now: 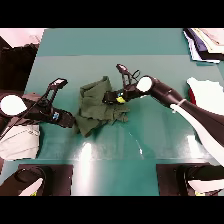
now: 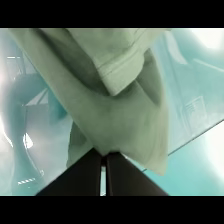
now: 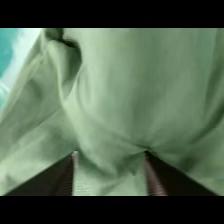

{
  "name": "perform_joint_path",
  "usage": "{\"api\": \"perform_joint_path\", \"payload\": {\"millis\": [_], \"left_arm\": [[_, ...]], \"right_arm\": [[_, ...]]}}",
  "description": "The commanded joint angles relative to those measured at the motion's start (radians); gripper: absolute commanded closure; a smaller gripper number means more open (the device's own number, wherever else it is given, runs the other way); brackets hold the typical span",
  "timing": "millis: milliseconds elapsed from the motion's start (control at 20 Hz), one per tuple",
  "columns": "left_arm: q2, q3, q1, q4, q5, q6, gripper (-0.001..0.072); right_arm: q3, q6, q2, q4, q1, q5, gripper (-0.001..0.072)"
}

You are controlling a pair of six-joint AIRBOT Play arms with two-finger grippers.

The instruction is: Fold the shirts.

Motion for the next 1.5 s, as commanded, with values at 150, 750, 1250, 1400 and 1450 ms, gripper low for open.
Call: {"api": "perform_joint_path", "payload": {"millis": [150,750,1250,1400,1450], "left_arm": [[0.001,0.004,0.001,0.014,-0.001,0.001,0.0681],[0.001,0.668,0.001,0.483,-0.109,-0.052,0.0681],[0.001,1.144,0.001,0.367,-0.222,-0.052,0.0682],[-0.008,1.145,0.001,0.31,-0.262,-0.05,0.0682],[-0.013,1.109,0.001,0.31,-0.292,-0.045,0.0682]], "right_arm": [[0.07,0.01,-0.034,-0.085,0.009,0.057,0.0689],[0.071,0.009,0.584,-0.255,-0.455,0.303,0.069],[0.073,0.047,0.892,-0.254,-0.563,0.416,0.0691],[0.072,0.097,0.853,-0.254,-0.563,0.571,0.0691],[0.072,0.1,0.818,-0.254,-0.563,0.636,0.0691]]}}
